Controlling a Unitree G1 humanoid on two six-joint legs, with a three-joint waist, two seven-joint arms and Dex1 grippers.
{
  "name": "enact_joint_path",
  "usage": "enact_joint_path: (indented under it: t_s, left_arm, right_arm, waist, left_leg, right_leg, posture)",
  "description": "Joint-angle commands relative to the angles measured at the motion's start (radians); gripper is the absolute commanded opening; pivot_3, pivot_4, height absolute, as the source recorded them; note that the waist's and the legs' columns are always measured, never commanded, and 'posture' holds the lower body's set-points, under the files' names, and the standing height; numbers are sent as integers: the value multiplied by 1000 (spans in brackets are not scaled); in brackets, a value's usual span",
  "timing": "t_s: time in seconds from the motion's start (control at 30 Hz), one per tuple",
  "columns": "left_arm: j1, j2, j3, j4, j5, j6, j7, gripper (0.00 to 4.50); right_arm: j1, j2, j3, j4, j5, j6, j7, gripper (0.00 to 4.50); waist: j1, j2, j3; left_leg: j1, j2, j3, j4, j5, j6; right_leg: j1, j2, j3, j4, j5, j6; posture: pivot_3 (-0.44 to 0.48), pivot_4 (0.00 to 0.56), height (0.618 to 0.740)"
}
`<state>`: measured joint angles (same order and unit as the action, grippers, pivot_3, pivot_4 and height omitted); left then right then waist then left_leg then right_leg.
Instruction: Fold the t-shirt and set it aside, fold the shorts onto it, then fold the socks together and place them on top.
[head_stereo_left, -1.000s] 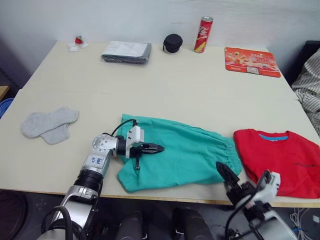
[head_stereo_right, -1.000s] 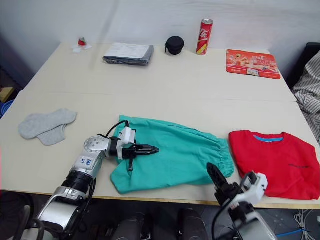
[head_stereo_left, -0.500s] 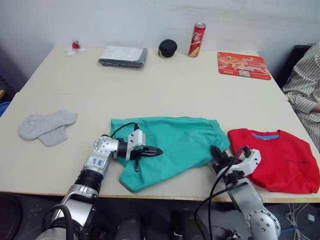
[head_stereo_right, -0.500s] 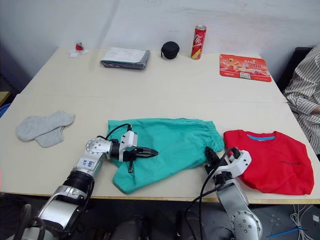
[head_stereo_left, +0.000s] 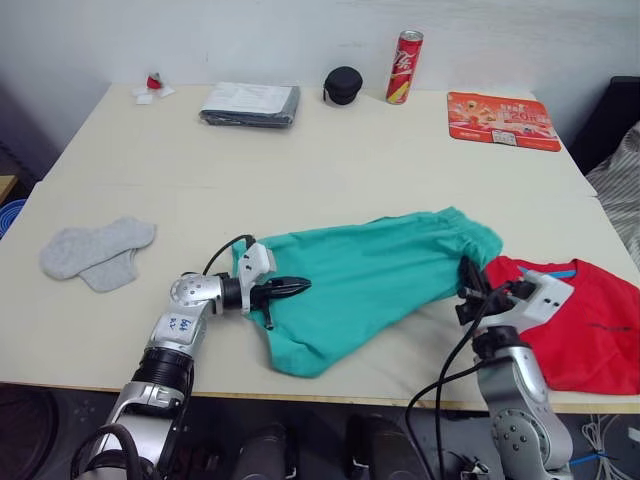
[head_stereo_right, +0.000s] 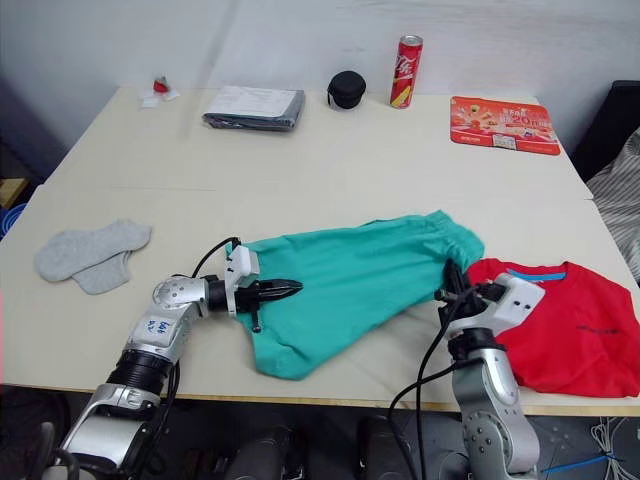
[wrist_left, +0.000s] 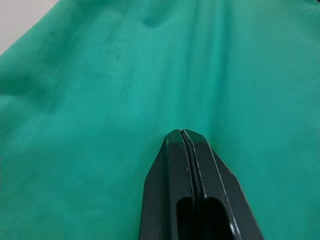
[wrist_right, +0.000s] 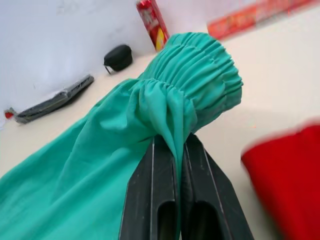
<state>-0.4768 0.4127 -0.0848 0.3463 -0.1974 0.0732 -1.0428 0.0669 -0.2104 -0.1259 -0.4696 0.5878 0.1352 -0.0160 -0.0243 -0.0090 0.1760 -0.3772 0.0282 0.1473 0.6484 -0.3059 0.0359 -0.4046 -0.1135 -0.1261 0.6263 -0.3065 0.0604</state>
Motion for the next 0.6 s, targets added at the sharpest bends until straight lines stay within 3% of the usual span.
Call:
enact_joint_path:
  t_s: [0.03, 0.17, 0.33, 0.6]
  left_arm:
    - [28, 13, 0, -80, -7, 78, 31, 0]
    - [45, 21, -5, -130, 16, 148, 88, 0]
    - [91, 48, 38, -194, 2, 248, 171, 0]
    - [214, 99, 127, -340, -76, 374, 217, 0]
  right_arm:
    - [-60, -63, 57, -114, -148, -11, 47, 26]
    - [-154, -143, 238, -137, -315, 31, 148, 26]
    - [-230, -122, 415, -87, -360, 77, 266, 26]
    - [-262, -85, 529, -5, -359, 97, 429, 26]
  waist:
    - [-1, 0, 1]
    - [-4, -1, 2]
    - [-5, -2, 2]
    - [-3, -3, 2]
  left_leg:
    - [0, 0, 0, 0, 0, 0]
    - [0, 0, 1, 0, 1, -1]
    - [0, 2, 0, -1, 2, -3]
    - [0, 1, 0, 0, 2, -3]
  right_leg:
    - [0, 0, 0, 0, 0, 0]
    - [-1, 0, 1, 2, 0, 0]
    - [-3, 1, 0, 3, 0, -1]
    - [-2, 1, 0, 3, 0, -1]
  posture:
    - [0, 150, 740]
    - [0, 150, 740]
    - [0, 150, 740]
    - [0, 150, 740]
